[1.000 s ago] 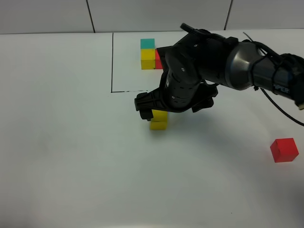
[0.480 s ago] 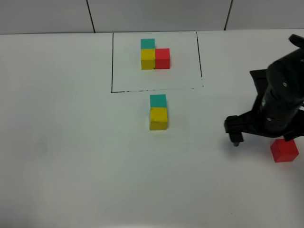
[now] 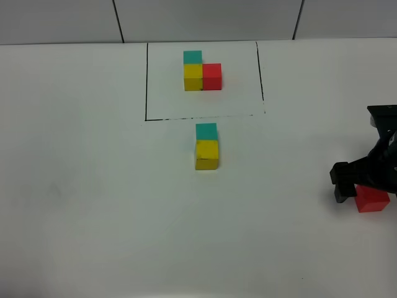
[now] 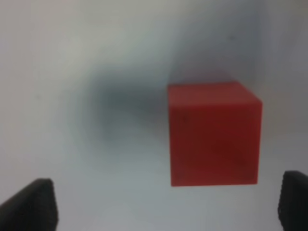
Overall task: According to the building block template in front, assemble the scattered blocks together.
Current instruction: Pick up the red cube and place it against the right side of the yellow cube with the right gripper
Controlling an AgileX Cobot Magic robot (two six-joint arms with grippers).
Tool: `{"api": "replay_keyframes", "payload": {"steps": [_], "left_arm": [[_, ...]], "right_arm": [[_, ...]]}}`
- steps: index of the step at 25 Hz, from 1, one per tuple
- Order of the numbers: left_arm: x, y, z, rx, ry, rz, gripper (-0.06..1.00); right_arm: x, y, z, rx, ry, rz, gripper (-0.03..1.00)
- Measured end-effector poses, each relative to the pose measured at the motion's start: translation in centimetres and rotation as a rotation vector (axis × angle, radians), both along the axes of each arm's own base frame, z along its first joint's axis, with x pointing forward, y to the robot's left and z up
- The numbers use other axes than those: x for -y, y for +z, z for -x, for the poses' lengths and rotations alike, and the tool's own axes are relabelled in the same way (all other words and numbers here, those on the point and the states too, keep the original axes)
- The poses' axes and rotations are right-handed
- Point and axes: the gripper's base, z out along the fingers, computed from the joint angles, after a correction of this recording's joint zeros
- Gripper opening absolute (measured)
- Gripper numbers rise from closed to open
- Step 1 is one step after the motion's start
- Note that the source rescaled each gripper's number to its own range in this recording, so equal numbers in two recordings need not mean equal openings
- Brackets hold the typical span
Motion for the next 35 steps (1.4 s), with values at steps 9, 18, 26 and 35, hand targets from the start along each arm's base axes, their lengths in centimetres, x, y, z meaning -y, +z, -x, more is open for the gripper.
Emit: {"api": "replay_keyframes", "payload": {"steps": [9,18,26,35], "left_arm": [[0.0,0.0,0.0,0.000,0.000,0.000,0.98],[0.0,0.0,0.0,0.000,0.000,-0.001,0.98],[0.0,0.0,0.0,0.000,0.000,-0.001,0.98],[0.0,0.0,0.0,0.000,0.000,-0.001,0.98]], "right_arm": [[0.9,-0.8,-0.2,0.064,0.056,-0.003,0.82],[0.8,-4.1,-0.9,-0.004,0.067,0.004,0.81],[0.9,-5.0,-0.8,-0.044,0.084,0.021,0.50],[-0.2,-4.4,-1.1,-0.059,0.327,0.080,0.01]]}}
